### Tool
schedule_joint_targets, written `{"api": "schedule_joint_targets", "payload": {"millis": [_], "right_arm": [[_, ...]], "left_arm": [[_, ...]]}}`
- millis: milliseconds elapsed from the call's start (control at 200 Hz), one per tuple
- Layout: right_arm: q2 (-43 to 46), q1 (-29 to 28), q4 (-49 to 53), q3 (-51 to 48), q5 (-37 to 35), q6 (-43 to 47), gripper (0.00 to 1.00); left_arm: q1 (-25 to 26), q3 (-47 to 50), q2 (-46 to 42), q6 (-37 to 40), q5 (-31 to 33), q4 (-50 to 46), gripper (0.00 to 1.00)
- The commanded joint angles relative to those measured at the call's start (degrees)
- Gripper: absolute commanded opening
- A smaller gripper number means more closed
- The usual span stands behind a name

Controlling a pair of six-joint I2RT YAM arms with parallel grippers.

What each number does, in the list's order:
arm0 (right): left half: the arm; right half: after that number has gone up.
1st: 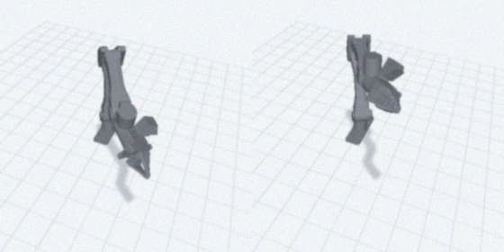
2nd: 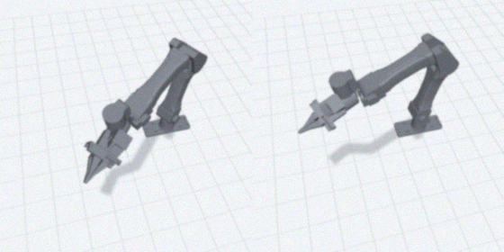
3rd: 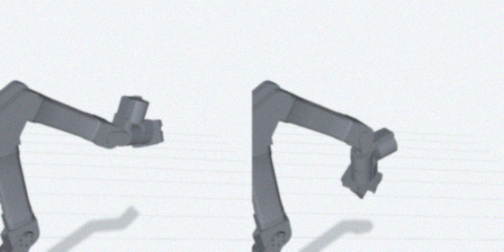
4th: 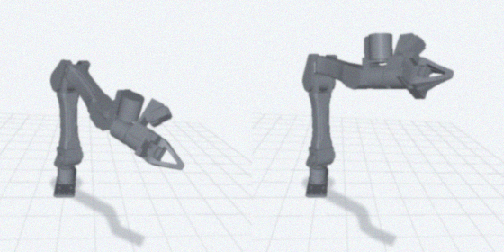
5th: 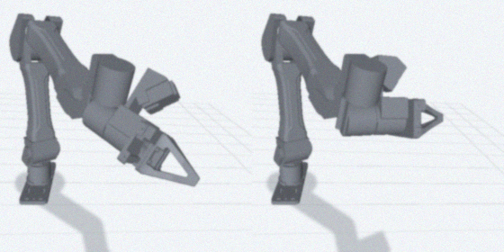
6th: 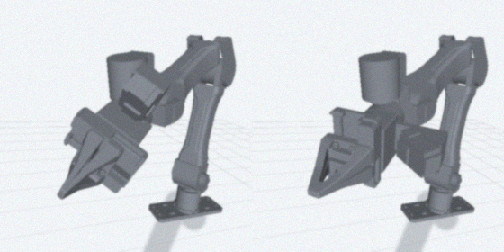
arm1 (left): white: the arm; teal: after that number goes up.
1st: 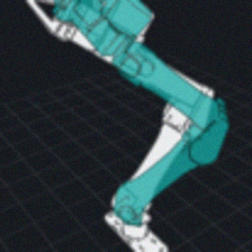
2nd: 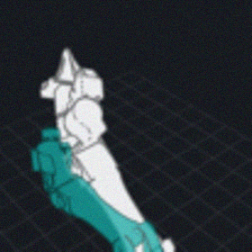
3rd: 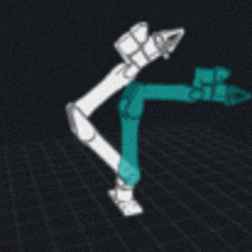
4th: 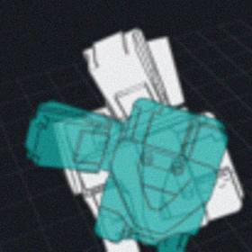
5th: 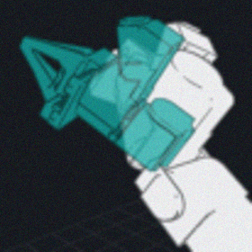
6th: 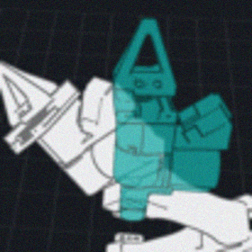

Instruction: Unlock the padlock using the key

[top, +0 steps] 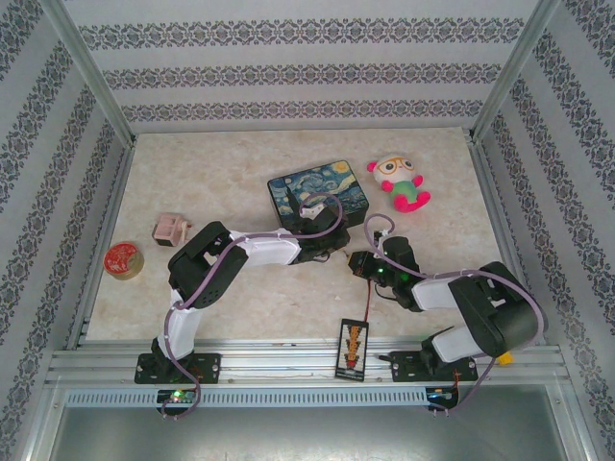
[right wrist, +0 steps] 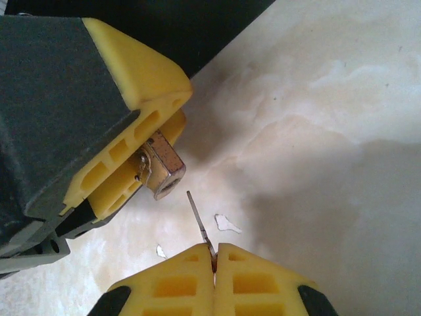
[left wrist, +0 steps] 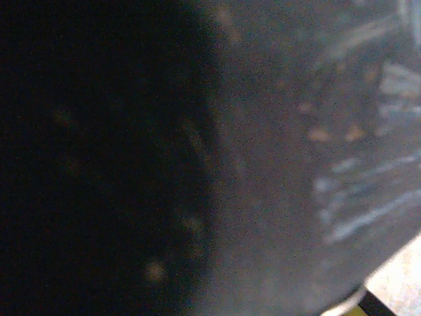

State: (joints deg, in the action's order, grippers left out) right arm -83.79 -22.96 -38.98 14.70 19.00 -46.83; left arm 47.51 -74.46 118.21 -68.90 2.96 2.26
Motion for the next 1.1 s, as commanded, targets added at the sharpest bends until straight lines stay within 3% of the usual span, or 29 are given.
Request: {"api": "schedule_joint_targets", "payload": {"millis": [0,1094], "right_arm": [[-1.49,0.64,-4.79,1.26,1.28,-1.01,0.0],[-1.43,1.76,-7.14,0.5,1.47,-2.02,0.0]], "left_arm": [[-1.19,1.06,-1.85,-2.57,0.25,2.48,0.21],[-1.81,2.7,-1.76,-4.76,-0.57,4.06,0.22]]}}
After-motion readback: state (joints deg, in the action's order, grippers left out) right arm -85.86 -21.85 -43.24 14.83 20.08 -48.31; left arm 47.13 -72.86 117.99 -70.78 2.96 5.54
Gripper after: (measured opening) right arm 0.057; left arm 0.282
